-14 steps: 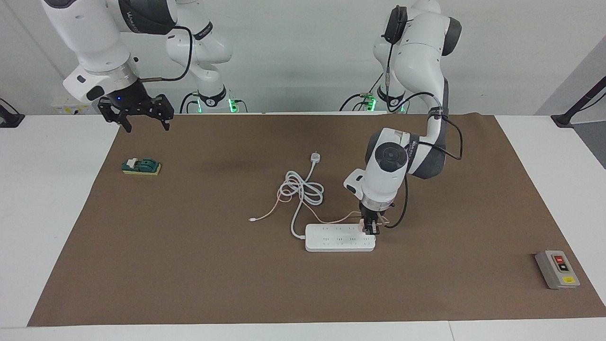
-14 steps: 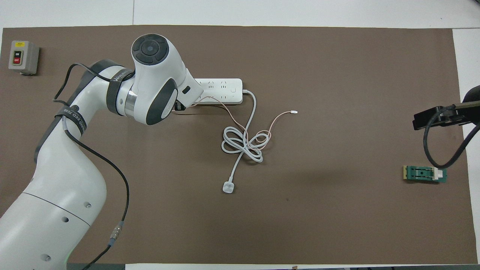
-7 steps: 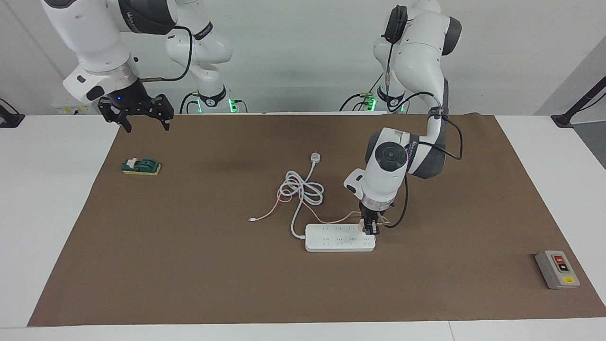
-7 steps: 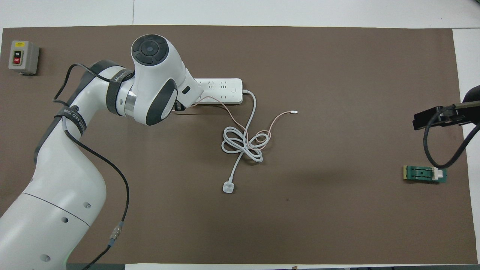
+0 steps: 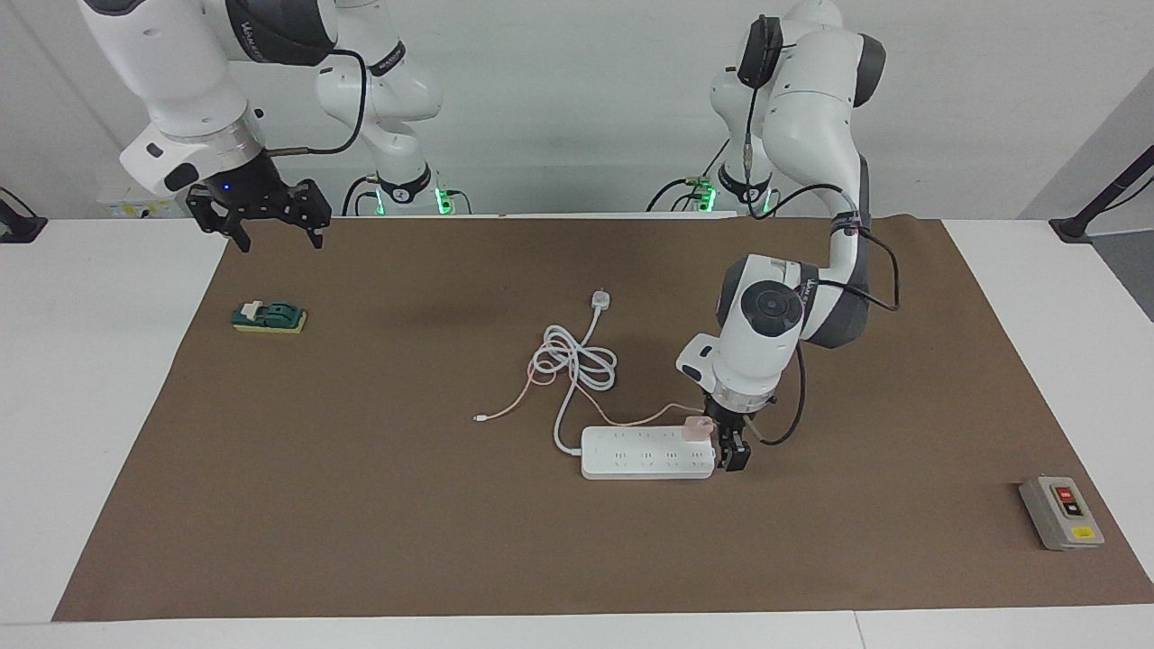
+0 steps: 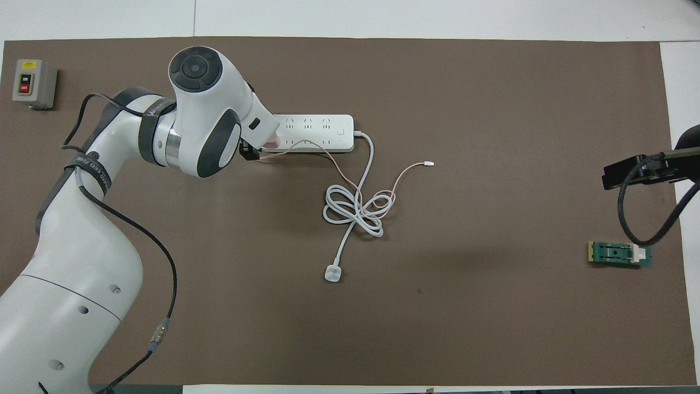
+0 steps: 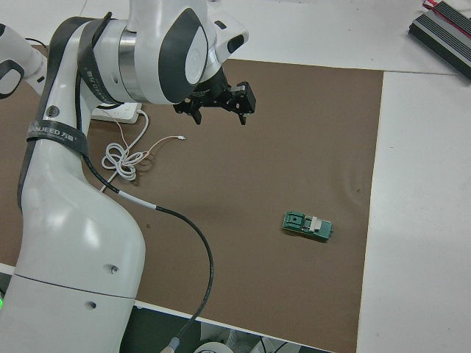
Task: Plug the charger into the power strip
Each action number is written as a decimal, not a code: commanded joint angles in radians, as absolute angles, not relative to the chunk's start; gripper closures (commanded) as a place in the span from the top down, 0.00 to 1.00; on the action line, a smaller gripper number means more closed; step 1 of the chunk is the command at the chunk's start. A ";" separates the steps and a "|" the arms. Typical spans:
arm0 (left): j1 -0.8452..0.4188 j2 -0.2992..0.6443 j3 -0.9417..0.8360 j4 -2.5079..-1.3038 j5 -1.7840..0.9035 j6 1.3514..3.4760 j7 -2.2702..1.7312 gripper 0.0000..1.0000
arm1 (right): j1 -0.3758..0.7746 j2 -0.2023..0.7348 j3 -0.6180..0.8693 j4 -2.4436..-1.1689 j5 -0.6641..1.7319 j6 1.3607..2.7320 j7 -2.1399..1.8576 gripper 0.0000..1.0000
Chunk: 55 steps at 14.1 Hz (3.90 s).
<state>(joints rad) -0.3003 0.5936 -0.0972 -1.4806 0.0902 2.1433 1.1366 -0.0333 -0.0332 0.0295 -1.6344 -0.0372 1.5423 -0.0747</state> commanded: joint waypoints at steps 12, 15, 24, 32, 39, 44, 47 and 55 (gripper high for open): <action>-0.158 0.198 -0.089 -1.522 -0.048 1.824 0.945 1.00 | -0.041 -0.048 0.037 -1.641 -0.038 1.549 -0.100 1.00; -0.114 0.120 -0.080 -1.523 -0.046 1.712 0.801 1.00 | -0.041 -0.048 0.037 -1.641 -0.038 1.549 -0.100 1.00; 0.049 0.074 -0.081 -1.525 -0.031 1.701 0.105 1.00 | -0.041 -0.048 0.037 -1.641 -0.038 1.549 -0.103 1.00; 0.034 0.066 -0.086 -1.529 -0.031 1.622 0.052 1.00 | -0.041 -0.048 0.037 -1.643 -0.038 1.549 -0.101 1.00; 0.014 -0.034 -0.086 -1.578 0.011 1.517 -0.002 1.00 | -0.041 -0.048 0.037 -1.643 -0.038 1.549 -0.101 1.00; 0.014 -0.064 -0.089 -1.603 0.009 1.515 -0.005 1.00 | -0.041 -0.048 0.037 -1.641 -0.038 1.548 -0.100 1.00; 0.014 -0.066 -0.089 -1.626 0.005 1.557 -0.003 1.00 | -0.041 -0.048 0.037 -1.641 -0.038 1.548 -0.100 1.00; 0.014 -0.080 -0.087 -1.666 0.005 1.555 -0.003 1.00 | -0.041 -0.048 0.037 -1.643 -0.038 1.548 -0.100 1.00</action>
<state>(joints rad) 0.0273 -0.0435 -0.0958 -1.6119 -0.0089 1.5258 0.0124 -0.0332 -0.0332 0.0295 -1.6335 -0.0372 1.5423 -0.0747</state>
